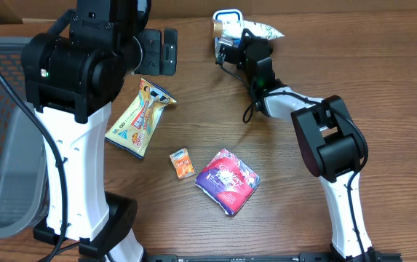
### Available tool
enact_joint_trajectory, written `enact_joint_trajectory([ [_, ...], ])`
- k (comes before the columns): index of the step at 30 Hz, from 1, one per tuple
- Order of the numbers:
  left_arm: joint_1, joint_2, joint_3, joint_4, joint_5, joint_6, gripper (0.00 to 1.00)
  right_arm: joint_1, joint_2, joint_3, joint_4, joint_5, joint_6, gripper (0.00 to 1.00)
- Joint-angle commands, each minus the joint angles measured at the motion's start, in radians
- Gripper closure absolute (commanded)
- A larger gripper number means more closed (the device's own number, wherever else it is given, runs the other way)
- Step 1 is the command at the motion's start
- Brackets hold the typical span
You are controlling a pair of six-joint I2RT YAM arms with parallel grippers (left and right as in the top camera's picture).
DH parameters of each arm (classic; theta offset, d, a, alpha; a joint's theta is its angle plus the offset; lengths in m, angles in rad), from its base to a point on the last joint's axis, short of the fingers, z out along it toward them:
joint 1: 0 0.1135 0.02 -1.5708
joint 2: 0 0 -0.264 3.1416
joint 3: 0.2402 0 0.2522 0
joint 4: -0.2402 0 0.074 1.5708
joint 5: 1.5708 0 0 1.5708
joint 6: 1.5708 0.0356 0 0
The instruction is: Scan the item barcode
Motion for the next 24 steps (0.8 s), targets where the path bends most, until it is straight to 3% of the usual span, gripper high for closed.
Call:
enact_joint_trajectory([
  [1,0.004,0.011,-0.005,0.002,0.011,0.015,0.0,-0.013,-0.016,0.045,0.027,0.018,-0.05,0.96],
  [6,0.004,0.011,-0.005,0.002,0.011,0.015,0.0,-0.013,-0.023,0.051,0.013,0.068,-0.024,0.96],
  [17,0.004,0.011,-0.005,0.002,0.011,0.015,0.0,-0.016,-0.319,0.051,-0.467,0.352,0.202,0.96],
  [21,0.004,0.011,-0.005,0.002,0.011,0.015,0.0,-0.032,-0.468,0.051,-0.653,0.387,0.406,0.96],
  [24,0.004,0.011,-0.005,0.002,0.011,0.015,0.0,-0.087,-0.554,0.051,-0.815,0.36,0.727,0.96],
])
